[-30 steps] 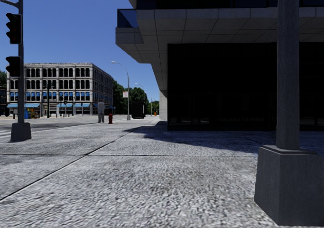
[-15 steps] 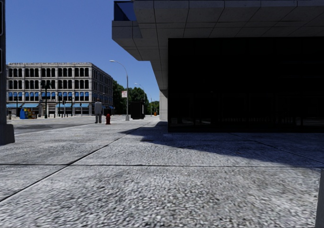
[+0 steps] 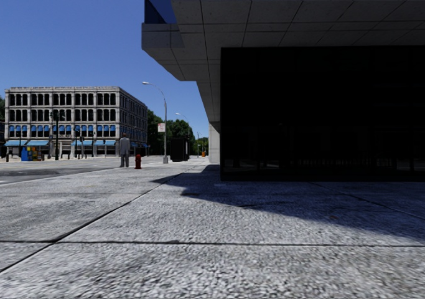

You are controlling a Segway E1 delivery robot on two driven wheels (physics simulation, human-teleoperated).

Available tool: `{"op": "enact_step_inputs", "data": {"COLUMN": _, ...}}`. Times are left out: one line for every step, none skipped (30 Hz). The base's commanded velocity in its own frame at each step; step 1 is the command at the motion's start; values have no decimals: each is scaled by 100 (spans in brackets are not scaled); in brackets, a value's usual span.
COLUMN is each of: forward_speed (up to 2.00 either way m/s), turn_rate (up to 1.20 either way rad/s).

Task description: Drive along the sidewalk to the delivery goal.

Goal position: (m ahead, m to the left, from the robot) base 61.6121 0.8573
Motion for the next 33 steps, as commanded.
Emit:
{"op": "enact_step_inputs", "data": {"forward_speed": 125, "turn_rate": 0}}
{"op": "enact_step_inputs", "data": {"forward_speed": 125, "turn_rate": 0}}
{"op": "enact_step_inputs", "data": {"forward_speed": 125, "turn_rate": 0}}
{"op": "enact_step_inputs", "data": {"forward_speed": 125, "turn_rate": 0}}
{"op": "enact_step_inputs", "data": {"forward_speed": 125, "turn_rate": 0}}
{"op": "enact_step_inputs", "data": {"forward_speed": 125, "turn_rate": 0}}
{"op": "enact_step_inputs", "data": {"forward_speed": 125, "turn_rate": 0}}
{"op": "enact_step_inputs", "data": {"forward_speed": 125, "turn_rate": 0}}
{"op": "enact_step_inputs", "data": {"forward_speed": 125, "turn_rate": 0}}
{"op": "enact_step_inputs", "data": {"forward_speed": 125, "turn_rate": 0}}
{"op": "enact_step_inputs", "data": {"forward_speed": 125, "turn_rate": 0}}
{"op": "enact_step_inputs", "data": {"forward_speed": 125, "turn_rate": 0}}
{"op": "enact_step_inputs", "data": {"forward_speed": 125, "turn_rate": 0}}
{"op": "enact_step_inputs", "data": {"forward_speed": 125, "turn_rate": 0}}
{"op": "enact_step_inputs", "data": {"forward_speed": 125, "turn_rate": 0}}
{"op": "enact_step_inputs", "data": {"forward_speed": 125, "turn_rate": 0}}
{"op": "enact_step_inputs", "data": {"forward_speed": 125, "turn_rate": 0}}
{"op": "enact_step_inputs", "data": {"forward_speed": 125, "turn_rate": 0}}
{"op": "enact_step_inputs", "data": {"forward_speed": 125, "turn_rate": 0}}
{"op": "enact_step_inputs", "data": {"forward_speed": 125, "turn_rate": 0}}
{"op": "enact_step_inputs", "data": {"forward_speed": 125, "turn_rate": 0}}
{"op": "enact_step_inputs", "data": {"forward_speed": 128, "turn_rate": 0}}
{"op": "enact_step_inputs", "data": {"forward_speed": 200, "turn_rate": 0}}
{"op": "enact_step_inputs", "data": {"forward_speed": 200, "turn_rate": 0}}
{"op": "enact_step_inputs", "data": {"forward_speed": 200, "turn_rate": 0}}
{"op": "enact_step_inputs", "data": {"forward_speed": 200, "turn_rate": 0}}
{"op": "enact_step_inputs", "data": {"forward_speed": 200, "turn_rate": 0}}
{"op": "enact_step_inputs", "data": {"forward_speed": 200, "turn_rate": 0}}
{"op": "enact_step_inputs", "data": {"forward_speed": 200, "turn_rate": 0}}
{"op": "enact_step_inputs", "data": {"forward_speed": 200, "turn_rate": 0}}
{"op": "enact_step_inputs", "data": {"forward_speed": 200, "turn_rate": 0}}
{"op": "enact_step_inputs", "data": {"forward_speed": 200, "turn_rate": 0}}
{"op": "enact_step_inputs", "data": {"forward_speed": 200, "turn_rate": 0}}
